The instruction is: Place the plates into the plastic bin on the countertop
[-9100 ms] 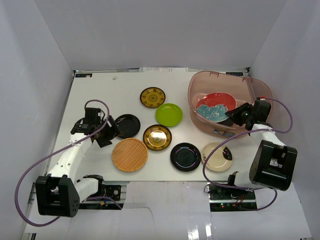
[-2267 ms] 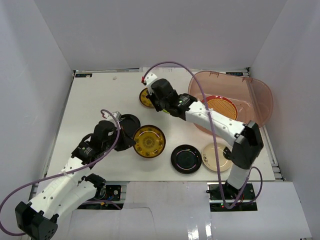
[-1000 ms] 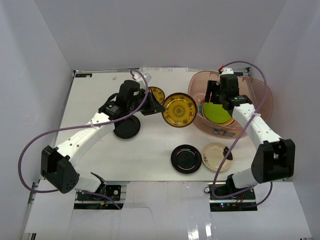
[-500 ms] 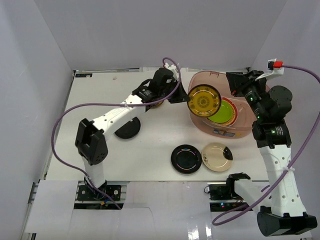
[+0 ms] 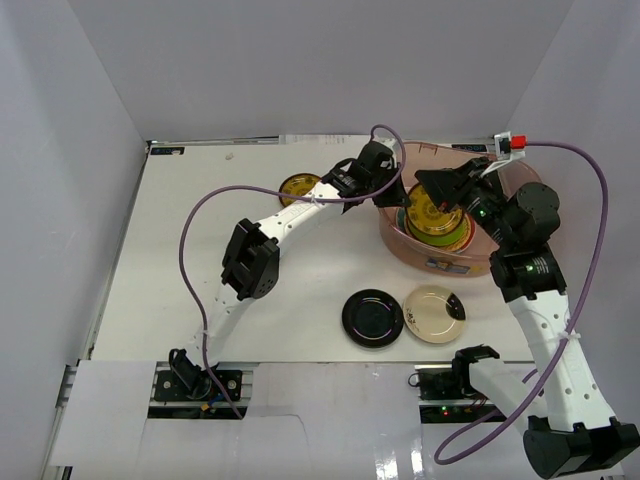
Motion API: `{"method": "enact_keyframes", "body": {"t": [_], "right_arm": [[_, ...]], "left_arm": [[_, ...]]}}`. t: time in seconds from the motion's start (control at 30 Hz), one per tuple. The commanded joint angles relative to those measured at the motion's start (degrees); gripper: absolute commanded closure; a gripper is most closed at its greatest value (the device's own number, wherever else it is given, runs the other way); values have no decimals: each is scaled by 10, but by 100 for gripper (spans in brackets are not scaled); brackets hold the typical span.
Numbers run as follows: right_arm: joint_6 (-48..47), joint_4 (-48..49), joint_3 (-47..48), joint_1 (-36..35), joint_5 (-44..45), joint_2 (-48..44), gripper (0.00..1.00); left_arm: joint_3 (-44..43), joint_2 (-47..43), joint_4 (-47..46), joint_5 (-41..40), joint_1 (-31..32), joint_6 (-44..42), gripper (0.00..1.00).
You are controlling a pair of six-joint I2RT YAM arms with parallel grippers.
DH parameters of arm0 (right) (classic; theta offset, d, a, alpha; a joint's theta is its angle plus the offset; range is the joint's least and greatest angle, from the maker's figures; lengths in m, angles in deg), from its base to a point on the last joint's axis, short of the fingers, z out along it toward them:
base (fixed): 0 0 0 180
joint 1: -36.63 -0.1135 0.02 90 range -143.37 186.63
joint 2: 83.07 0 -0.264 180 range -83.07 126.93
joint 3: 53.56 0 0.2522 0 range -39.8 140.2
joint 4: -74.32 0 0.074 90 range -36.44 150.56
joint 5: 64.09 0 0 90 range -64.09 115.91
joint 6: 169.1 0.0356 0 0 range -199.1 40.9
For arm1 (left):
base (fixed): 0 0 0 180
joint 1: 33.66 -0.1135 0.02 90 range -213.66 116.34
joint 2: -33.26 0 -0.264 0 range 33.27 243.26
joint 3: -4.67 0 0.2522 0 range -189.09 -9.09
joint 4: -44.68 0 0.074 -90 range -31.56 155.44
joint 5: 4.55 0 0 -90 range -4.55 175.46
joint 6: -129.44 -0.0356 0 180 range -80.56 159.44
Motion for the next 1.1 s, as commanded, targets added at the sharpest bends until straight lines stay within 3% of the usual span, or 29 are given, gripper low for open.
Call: {"method": "enact_keyframes", "body": {"t": [0.0, 0.13, 0.17, 0.27, 0.37, 0.4, 0.5, 0.57, 0.63, 0.77, 0.8, 0.83, 0.87, 0.9, 1.07], "right_arm": [[17, 38, -2, -5, -18, -18, 90], [50, 62, 0, -8, -44, -14, 90], [58, 66, 2, -9, -48, -14, 90], [61, 66, 5, -9, -52, -17, 89], [59, 59, 4, -9, -47, -23, 88], [59, 58, 2, -9, -48, -26, 87], [59, 59, -15, -10, -50, -39, 87], [59, 57, -38, -11, -46, -46, 87], [60, 57, -54, -13, -50, -46, 87], [42, 22, -107, -47, -54, -28, 85], [36, 18, -122, -78, -43, -29, 85], [27, 15, -136, -95, -28, -30, 85], [18, 9, -173, -156, 7, -29, 83], [12, 8, -174, -157, 22, -29, 83], [10, 32, -209, -293, 121, 34, 78]], "left_arm": [[-42, -9, -8, 19, 5, 6, 99], [-45, 0, -28, 28, 5, 5, 79], [-47, 1, -30, 29, 5, 5, 62], [-60, 4, -34, 34, 5, 3, 38], [-73, -4, -35, 39, 1, -5, 29], [-76, -8, -34, 42, -2, -8, 21], [-65, -51, -34, 54, -25, -18, 20], [-10, -124, -34, 44, -51, -34, 20], [61, -192, -38, 15, -68, -61, 20], [317, -401, -58, -52, -129, -81, 21], [433, -489, -65, -60, -142, -77, 21], [489, -531, -66, -66, -154, -71, 22], [637, -647, -57, -83, -213, -49, 23], [638, -648, -57, -89, -213, -48, 23], [866, -839, -33, -152, -290, 25, 26]]}}
